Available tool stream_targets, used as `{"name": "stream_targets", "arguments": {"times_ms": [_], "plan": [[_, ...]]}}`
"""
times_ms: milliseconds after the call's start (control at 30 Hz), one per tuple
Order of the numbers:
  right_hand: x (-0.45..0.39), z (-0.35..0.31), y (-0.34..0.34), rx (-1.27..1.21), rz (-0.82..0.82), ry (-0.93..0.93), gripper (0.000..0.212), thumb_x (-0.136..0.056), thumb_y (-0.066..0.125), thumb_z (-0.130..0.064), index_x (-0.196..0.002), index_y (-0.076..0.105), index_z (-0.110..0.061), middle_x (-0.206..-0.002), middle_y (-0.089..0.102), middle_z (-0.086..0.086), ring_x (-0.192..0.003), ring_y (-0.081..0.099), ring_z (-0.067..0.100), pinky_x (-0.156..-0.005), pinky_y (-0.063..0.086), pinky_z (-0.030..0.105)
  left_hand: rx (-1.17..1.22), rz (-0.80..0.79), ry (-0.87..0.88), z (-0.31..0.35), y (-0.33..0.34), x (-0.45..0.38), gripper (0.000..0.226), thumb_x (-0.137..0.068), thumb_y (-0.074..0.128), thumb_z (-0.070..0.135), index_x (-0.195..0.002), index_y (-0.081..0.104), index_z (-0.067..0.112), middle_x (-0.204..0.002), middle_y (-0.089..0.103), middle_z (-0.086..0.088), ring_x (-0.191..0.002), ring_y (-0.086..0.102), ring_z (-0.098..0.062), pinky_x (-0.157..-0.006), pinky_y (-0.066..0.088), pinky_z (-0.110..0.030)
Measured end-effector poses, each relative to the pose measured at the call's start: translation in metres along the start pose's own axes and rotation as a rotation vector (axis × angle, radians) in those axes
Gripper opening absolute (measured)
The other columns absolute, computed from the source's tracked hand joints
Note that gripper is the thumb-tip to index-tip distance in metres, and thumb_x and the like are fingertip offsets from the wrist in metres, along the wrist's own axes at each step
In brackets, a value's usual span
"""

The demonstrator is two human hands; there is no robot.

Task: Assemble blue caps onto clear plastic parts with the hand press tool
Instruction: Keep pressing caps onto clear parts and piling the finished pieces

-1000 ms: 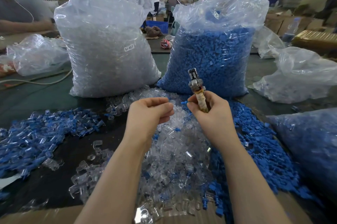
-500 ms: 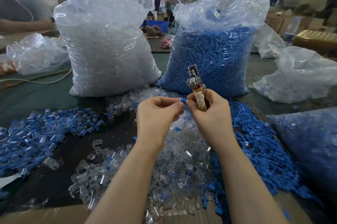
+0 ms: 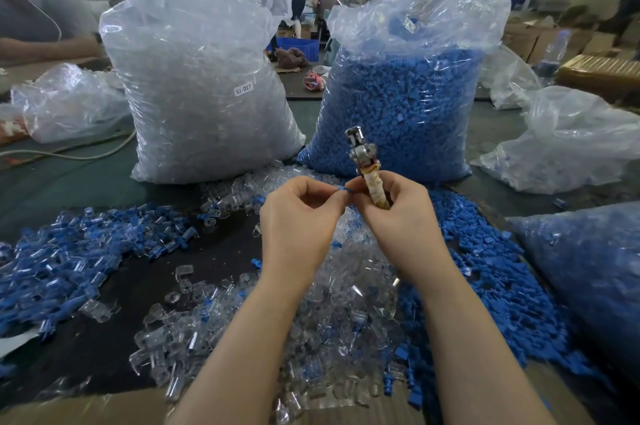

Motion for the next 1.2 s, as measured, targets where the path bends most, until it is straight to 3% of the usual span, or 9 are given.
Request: {"name": "stream_targets", "arguments": {"times_ms": [100,267,400,500,567,733,833,1033,1200], "plan": [[0.001,0.0,-0.002,-0.022,-0.059,0.03,0.021,-0.089,0.064,-0.006,-0.086,0.069,-0.026,-0.078,0.073,-0.01,-0.073,0.067,0.007,-0.067,0.055,0.019,0.022,-0.001,-0.007,-0.001,0.0,-0.001,0.013,-0.081,0.078,0.016,-0.074,0.07,0.023,-0.067,0.072,0.008,-0.067,0.07,-0.008,-0.07,0.06,-0.03],[0.003,0.01,-0.009,0.098,-0.198,0.112,0.017,-0.086,0.065,-0.009,-0.088,0.068,-0.025,-0.075,0.069,-0.009,-0.076,0.065,0.011,-0.069,0.052,0.024,0.269,-0.019,-0.055,-0.003,0.0,-0.004,0.013,-0.085,0.072,0.004,-0.077,0.068,0.013,-0.066,0.072,0.001,-0.067,0.072,-0.012,-0.063,0.053,-0.017],[0.006,0.011,-0.004,0.133,-0.3,0.118,0.016,-0.087,0.065,-0.01,-0.087,0.066,-0.026,-0.077,0.066,-0.011,-0.071,0.058,0.005,-0.072,0.05,0.033,0.375,-0.029,-0.044,-0.001,-0.001,-0.005,0.012,-0.087,0.068,0.001,-0.079,0.067,0.011,-0.069,0.073,-0.001,-0.068,0.071,-0.012,-0.065,0.054,-0.018],[0.007,0.009,0.0,0.139,-0.345,0.121,0.012,-0.084,0.065,-0.012,-0.087,0.064,-0.024,-0.086,0.067,0.003,-0.077,0.058,0.018,-0.081,0.051,0.048,0.386,-0.032,-0.019,0.001,-0.002,-0.006,0.011,-0.089,0.066,0.001,-0.081,0.067,0.01,-0.071,0.073,0.0,-0.069,0.071,-0.012,-0.066,0.054,-0.019],[0.008,0.008,0.002,0.137,-0.37,0.118,0.012,-0.077,0.063,-0.019,-0.088,0.064,-0.024,-0.083,0.064,0.005,-0.076,0.057,0.022,-0.081,0.051,0.051,0.392,-0.031,-0.006,0.002,-0.003,-0.006,0.011,-0.089,0.066,0.001,-0.082,0.067,0.009,-0.072,0.073,0.0,-0.069,0.071,-0.01,-0.067,0.055,-0.019],[0.008,0.009,0.004,0.181,-0.393,0.097,0.011,-0.079,0.062,-0.016,-0.087,0.061,-0.024,-0.075,0.055,0.0,-0.065,0.048,0.015,-0.064,0.042,0.037,0.417,-0.033,-0.005,0.003,-0.003,-0.006,0.012,-0.089,0.064,-0.002,-0.081,0.067,0.007,-0.071,0.072,0.0,-0.068,0.07,-0.009,-0.068,0.056,-0.02],[0.007,0.01,0.003,0.235,-0.365,0.08,0.018,-0.084,0.059,-0.006,-0.083,0.061,-0.023,-0.066,0.053,-0.009,-0.058,0.044,0.008,-0.06,0.038,0.032,0.423,-0.041,0.002,0.004,-0.004,-0.006,0.013,-0.089,0.064,-0.003,-0.081,0.066,0.006,-0.069,0.072,0.002,-0.068,0.069,-0.008,-0.067,0.055,-0.019],[0.006,0.011,0.002,0.285,-0.339,0.1,0.021,-0.085,0.056,-0.004,-0.078,0.062,-0.023,-0.055,0.054,-0.015,-0.049,0.044,0.002,-0.053,0.037,0.027,0.419,-0.048,0.007,0.004,-0.004,-0.005,0.013,-0.089,0.063,-0.004,-0.081,0.066,0.005,-0.069,0.07,0.001,-0.066,0.068,-0.007,-0.064,0.053,-0.016],[0.005,0.012,0.003,0.355,-0.345,0.092,0.018,-0.087,0.057,-0.01,-0.081,0.061,-0.026,-0.058,0.056,-0.017,-0.05,0.047,0.0,-0.051,0.035,0.022,0.422,-0.08,-0.122,-0.009,-0.005,-0.01,0.006,-0.089,0.065,0.002,-0.085,0.068,0.006,-0.074,0.074,-0.003,-0.068,0.071,-0.01,-0.063,0.054,-0.018]]}}
Point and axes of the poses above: each hand's wrist, its own x-axis away from the middle knuckle, its own y-axis out of the palm, z = x × y, the point moved 6 cm from there along -x, towards the middle knuckle
